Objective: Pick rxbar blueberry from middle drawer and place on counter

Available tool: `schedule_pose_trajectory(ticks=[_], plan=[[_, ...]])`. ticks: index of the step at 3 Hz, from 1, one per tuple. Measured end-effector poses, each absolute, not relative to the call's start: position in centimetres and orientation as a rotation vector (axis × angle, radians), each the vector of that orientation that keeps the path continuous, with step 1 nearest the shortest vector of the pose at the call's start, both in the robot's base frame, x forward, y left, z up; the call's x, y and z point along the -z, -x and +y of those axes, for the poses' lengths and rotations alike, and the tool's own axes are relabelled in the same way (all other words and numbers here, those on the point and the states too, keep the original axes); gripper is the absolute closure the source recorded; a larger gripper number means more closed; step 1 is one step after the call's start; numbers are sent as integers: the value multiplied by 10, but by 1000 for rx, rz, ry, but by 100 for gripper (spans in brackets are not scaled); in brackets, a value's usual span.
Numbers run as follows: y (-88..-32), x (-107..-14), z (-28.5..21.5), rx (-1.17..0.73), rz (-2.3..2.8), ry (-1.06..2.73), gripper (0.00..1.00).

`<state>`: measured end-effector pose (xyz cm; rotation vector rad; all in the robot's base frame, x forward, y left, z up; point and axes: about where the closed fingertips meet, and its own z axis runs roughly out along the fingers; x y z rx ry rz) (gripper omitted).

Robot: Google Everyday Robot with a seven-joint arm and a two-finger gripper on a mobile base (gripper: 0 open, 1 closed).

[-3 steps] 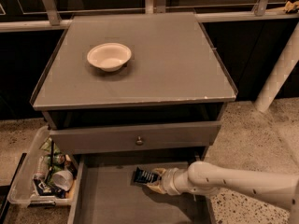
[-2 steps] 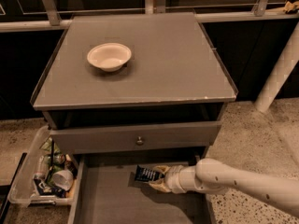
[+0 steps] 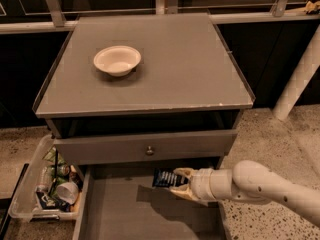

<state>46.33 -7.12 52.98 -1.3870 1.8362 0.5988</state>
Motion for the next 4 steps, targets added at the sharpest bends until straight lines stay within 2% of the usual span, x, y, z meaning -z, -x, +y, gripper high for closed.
schedule_pose_trajectory(ticks=[3, 4], plan=[[-440, -716, -117, -349, 1738, 1481, 100], [-438, -721, -117, -343, 1734, 1494, 100]])
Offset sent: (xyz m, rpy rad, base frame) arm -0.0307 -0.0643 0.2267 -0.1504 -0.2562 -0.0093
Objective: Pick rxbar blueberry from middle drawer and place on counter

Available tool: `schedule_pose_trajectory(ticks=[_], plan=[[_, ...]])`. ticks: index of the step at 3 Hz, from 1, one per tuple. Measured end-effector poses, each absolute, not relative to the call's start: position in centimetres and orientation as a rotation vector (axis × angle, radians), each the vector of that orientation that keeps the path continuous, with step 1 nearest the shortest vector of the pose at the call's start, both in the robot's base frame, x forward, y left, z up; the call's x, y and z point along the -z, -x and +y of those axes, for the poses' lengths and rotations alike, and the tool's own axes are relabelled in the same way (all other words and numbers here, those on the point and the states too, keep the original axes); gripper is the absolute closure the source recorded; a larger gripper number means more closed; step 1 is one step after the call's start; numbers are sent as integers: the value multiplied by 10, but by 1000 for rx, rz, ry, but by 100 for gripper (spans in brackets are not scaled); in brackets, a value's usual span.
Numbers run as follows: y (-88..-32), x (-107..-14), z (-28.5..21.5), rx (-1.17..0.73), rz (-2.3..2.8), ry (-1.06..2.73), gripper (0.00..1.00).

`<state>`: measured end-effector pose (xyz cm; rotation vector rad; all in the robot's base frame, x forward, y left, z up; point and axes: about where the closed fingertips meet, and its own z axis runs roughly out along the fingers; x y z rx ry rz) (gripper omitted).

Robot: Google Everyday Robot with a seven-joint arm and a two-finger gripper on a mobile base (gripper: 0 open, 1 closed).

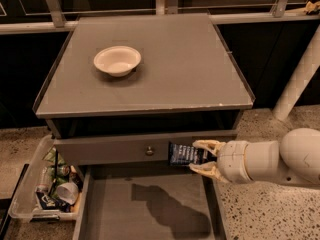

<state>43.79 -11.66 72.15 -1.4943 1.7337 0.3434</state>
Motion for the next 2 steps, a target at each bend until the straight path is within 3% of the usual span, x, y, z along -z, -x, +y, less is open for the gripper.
schedule_pose_trajectory(ticks=[2], plan=[[-438, -777, -109, -265, 1655, 1549, 100]])
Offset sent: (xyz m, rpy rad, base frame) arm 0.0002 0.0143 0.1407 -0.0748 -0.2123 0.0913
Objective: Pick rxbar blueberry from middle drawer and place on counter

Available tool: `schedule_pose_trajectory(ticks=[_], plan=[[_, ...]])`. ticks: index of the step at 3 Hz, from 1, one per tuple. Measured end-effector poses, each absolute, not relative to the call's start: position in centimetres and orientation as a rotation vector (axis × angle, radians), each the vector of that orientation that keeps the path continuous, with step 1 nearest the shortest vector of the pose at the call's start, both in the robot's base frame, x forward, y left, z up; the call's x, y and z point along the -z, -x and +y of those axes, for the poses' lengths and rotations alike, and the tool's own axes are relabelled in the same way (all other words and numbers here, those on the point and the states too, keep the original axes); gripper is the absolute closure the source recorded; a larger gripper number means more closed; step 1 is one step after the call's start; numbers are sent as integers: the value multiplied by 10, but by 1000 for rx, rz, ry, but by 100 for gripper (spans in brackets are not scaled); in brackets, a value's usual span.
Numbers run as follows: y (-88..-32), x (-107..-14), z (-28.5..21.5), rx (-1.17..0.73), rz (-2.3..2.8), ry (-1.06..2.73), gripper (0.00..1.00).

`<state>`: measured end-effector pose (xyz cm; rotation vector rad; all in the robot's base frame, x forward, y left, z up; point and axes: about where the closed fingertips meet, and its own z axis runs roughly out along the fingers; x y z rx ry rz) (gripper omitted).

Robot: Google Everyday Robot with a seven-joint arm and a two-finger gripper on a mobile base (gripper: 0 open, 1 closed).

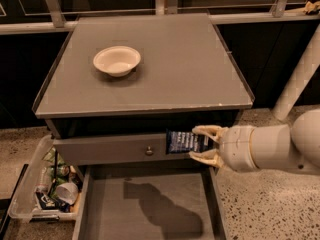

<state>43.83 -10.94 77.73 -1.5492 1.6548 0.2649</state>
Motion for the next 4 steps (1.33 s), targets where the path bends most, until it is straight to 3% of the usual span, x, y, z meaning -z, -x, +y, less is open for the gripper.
schedule_pose_trajectory(ticks=[1, 2, 4], plan=[[-447, -858, -100, -181, 1538, 1593, 100], [-453, -862, -94, -185, 1519, 1593, 100], [-530, -890, -80, -242, 1499, 1568, 100]])
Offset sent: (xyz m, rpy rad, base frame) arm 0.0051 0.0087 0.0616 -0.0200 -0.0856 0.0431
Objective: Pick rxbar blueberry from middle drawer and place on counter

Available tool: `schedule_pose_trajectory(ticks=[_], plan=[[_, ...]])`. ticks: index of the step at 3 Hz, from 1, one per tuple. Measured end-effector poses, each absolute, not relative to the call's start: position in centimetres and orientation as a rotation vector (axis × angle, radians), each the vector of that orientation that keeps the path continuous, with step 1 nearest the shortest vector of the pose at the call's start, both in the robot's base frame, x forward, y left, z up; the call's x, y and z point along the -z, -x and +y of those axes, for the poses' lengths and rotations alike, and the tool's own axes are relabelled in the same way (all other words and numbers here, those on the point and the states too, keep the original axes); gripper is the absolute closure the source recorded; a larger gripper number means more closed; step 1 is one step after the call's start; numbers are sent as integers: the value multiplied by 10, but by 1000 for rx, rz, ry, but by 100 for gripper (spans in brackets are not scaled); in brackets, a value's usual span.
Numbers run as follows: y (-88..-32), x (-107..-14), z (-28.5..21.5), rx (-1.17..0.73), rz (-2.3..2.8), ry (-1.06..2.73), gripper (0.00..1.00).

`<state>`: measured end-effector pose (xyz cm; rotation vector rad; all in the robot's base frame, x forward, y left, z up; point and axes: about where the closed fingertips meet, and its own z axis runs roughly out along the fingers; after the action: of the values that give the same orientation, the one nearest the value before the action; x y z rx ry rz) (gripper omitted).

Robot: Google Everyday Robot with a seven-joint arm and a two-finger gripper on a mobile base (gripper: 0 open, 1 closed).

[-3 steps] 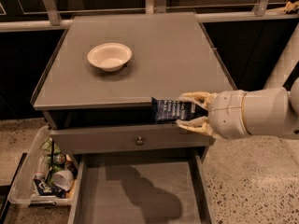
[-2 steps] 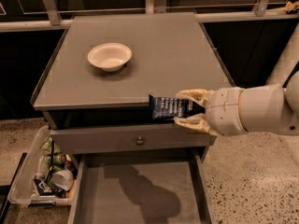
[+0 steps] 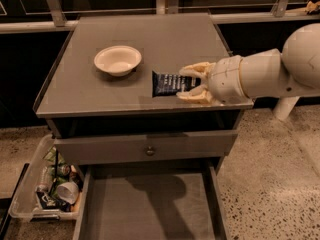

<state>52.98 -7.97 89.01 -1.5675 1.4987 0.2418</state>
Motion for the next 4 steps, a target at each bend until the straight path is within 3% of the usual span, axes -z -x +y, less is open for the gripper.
schedule_pose_trajectory(ticks=[2, 4], plan=[[-596, -884, -62, -372, 1524, 1499, 100], [-638, -877, -93, -304, 1654, 1372, 100]])
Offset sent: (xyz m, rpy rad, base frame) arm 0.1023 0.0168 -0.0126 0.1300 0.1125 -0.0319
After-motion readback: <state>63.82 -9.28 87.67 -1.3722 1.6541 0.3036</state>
